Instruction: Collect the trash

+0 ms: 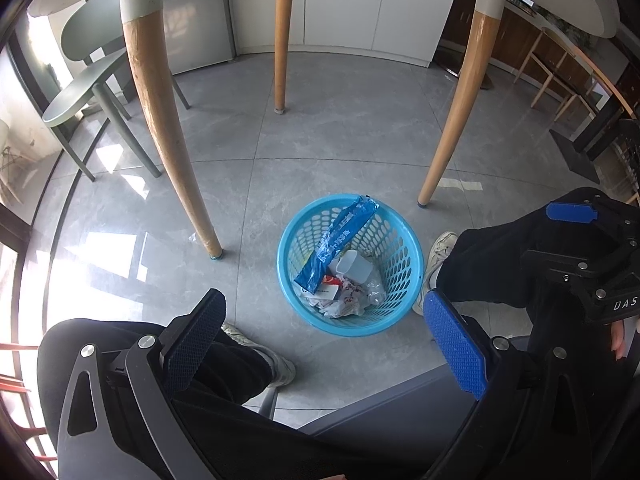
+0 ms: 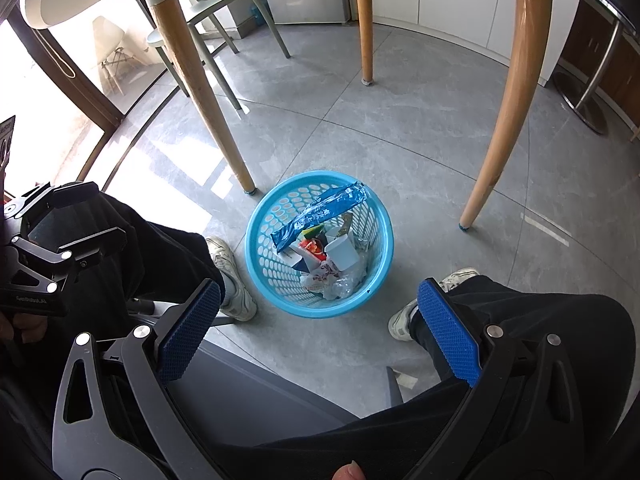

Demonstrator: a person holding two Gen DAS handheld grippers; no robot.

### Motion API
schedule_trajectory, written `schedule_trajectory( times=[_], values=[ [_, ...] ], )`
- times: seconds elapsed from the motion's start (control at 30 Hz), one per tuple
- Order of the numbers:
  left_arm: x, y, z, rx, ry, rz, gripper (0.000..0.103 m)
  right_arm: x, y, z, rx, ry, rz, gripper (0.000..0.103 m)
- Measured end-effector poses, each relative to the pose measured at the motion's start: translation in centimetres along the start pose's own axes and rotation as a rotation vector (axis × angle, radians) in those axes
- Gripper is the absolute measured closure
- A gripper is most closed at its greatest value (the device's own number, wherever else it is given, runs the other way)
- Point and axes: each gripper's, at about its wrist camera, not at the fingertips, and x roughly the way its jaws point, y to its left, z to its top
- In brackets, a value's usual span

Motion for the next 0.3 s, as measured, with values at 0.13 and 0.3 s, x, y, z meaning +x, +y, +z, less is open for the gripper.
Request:
schedule_trajectory(
  times=[0.13, 0.3],
  values=[
    [0.06, -0.03, -0.05, 0.005, 0.005, 0.003, 0.006, 0.0, 0.01, -0.01, 0.001, 0.0, 0.0, 0.008],
    [0.01, -0.14, -0.06, 0.013, 0.006, 0.005, 0.006, -0.01, 0.0, -0.01, 0.0, -0.001, 0.0, 0.008]
  ],
)
